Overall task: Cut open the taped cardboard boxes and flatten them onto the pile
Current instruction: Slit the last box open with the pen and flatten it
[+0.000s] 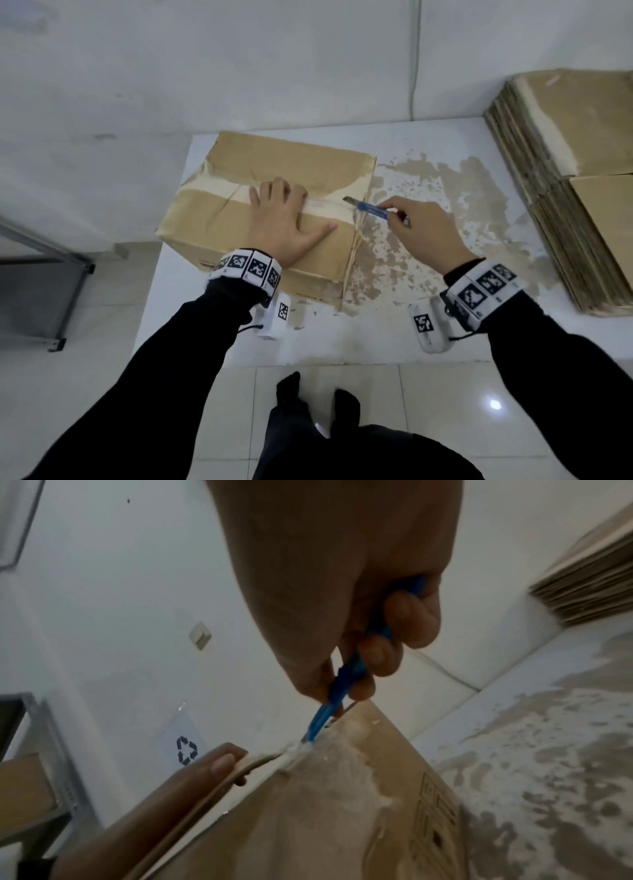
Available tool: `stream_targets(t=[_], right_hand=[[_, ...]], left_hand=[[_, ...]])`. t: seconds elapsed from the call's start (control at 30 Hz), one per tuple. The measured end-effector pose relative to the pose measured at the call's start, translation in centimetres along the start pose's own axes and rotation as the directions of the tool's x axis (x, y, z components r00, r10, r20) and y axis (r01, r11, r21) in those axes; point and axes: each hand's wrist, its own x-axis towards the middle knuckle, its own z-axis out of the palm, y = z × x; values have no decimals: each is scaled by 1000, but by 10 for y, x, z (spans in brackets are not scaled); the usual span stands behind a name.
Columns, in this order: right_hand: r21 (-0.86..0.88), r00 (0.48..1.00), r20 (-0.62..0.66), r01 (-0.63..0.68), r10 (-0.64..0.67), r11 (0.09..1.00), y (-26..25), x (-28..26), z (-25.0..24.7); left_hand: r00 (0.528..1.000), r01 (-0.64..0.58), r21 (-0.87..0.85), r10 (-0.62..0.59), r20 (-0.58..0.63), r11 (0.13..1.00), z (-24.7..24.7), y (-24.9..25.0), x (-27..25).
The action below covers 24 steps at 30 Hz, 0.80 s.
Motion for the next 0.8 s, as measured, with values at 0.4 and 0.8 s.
stream_targets(t=[0.4, 0.8], right_hand=[[247, 988, 156, -31, -8, 969, 32, -20, -31], [-160, 972, -33, 226, -234, 961, 13, -20, -2]], left_hand=[[1000, -22, 177, 23, -7, 984, 0, 2, 3], [586, 685, -727, -629, 510, 47, -15, 37, 28]])
